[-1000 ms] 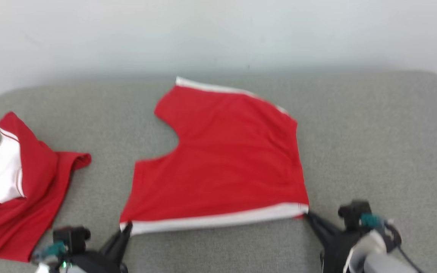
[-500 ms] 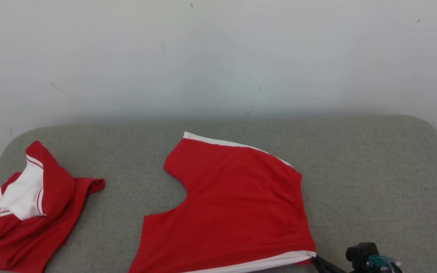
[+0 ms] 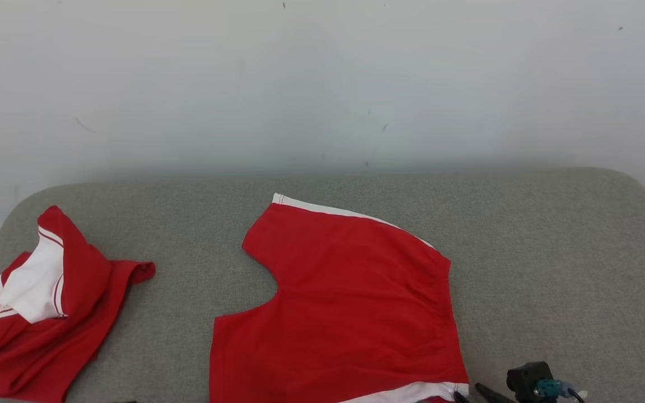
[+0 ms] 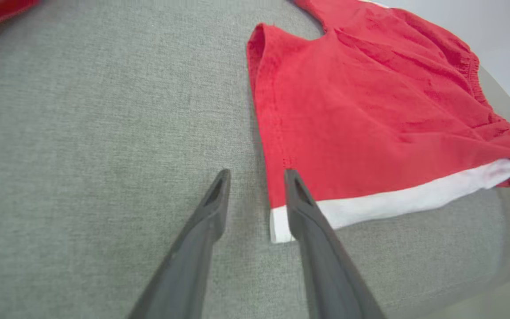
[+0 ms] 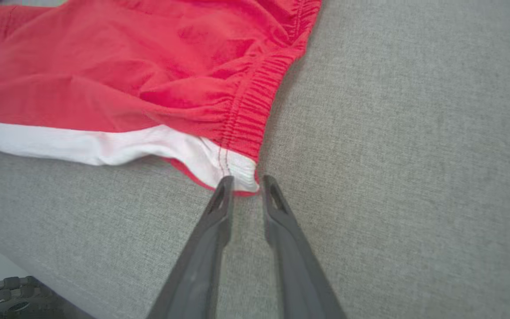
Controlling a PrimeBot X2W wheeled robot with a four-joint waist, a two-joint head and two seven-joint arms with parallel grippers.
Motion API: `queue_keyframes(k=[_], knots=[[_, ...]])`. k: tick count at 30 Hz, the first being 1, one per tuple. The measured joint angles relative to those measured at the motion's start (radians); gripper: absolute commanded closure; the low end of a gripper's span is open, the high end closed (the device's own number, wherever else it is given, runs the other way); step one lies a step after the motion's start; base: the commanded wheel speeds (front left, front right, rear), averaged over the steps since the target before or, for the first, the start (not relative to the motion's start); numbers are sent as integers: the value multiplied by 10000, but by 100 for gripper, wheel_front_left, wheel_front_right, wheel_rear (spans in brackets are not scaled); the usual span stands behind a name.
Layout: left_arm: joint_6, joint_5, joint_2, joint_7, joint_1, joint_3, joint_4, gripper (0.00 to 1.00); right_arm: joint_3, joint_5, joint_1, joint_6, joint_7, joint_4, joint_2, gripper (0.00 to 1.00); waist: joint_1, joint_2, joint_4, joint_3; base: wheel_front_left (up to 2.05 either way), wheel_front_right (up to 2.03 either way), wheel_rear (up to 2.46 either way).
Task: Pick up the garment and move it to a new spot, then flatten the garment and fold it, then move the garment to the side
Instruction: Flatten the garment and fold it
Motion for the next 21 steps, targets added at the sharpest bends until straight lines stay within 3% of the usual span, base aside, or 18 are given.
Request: queue_keyframes(k=[5,12,15,18,21], knots=[[100,-169,253,-140,6,439,-119,0,-359,249,53,-125,-13,-359,-105,0,0,0,-22,23,0,0,0],[328,-211,732,-456,4,1156,-989,0,-924,984,453,84,-165,-2069,-531,0,0,0,-87,123,0,0,0],[454,-169,780,-545,0,1524,-1333,0,-1229,920,431,-109,-581,-2652,-663,0,0,0,-155,169,0,0,0],[539,48,773,-614,-18,1753,-1569,0,-1603,683,373,-616,-966,-2897,-825,0,0,0,-192,218,0,0,0],[623,391,790,-616,-28,1931,-1682,0,-1833,410,360,-876,-1166,-3093,-955,0,0,0,-203,267,0,0,0]])
